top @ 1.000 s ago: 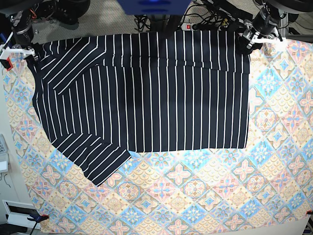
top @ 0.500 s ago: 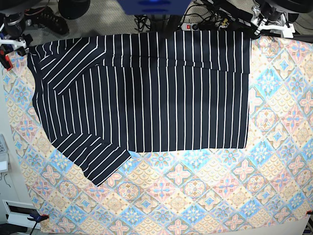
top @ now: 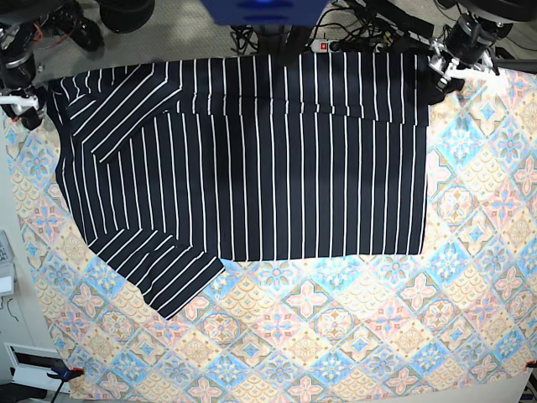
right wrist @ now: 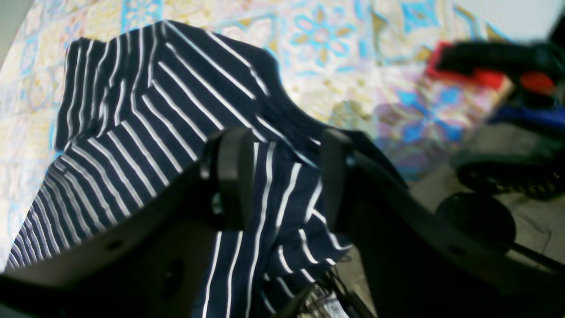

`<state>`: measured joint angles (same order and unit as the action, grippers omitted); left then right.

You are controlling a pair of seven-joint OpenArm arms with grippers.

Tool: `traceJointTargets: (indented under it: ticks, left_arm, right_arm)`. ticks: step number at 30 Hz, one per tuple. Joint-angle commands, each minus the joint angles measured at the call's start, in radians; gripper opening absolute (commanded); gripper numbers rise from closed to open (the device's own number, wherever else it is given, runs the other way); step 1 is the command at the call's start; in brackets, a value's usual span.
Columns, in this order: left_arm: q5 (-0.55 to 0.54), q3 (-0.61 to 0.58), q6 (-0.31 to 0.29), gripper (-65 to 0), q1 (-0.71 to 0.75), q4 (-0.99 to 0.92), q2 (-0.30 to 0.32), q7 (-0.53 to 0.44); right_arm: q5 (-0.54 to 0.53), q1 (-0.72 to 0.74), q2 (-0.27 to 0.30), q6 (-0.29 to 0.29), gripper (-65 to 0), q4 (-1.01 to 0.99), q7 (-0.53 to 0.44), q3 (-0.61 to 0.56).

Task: Fold the T-shirt properly
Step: 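Open both grippers and release the shirt edge, then lower both grippers onto the shirt's side edges and pinch them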

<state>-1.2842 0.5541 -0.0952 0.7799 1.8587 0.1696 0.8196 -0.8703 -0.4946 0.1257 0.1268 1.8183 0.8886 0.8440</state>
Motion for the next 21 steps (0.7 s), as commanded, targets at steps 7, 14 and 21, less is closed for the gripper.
traceJointTargets:
  ticks: [7,14,21]
  left_arm:
    - [-0.012,0.008,-0.007,-39.6,-0.139,0.015,0.06,-0.01]
    - [-0.012,0.002,0.076,-39.7,-0.32,-0.063,0.127,-0.009]
    - [0.018,0.001,0.078,-39.7,-0.463,-0.202,0.135,-0.007]
  right_arm:
    - [0.044,0.096,0.073,0.007,-40.9,0.014,-0.007,-0.108]
    - [0.236,0.221,0.085,0.007,-40.9,0.014,-0.007,-0.266]
    - [0.42,0.34,0.085,0.021,-40.5,-0.005,-0.016,-0.427]
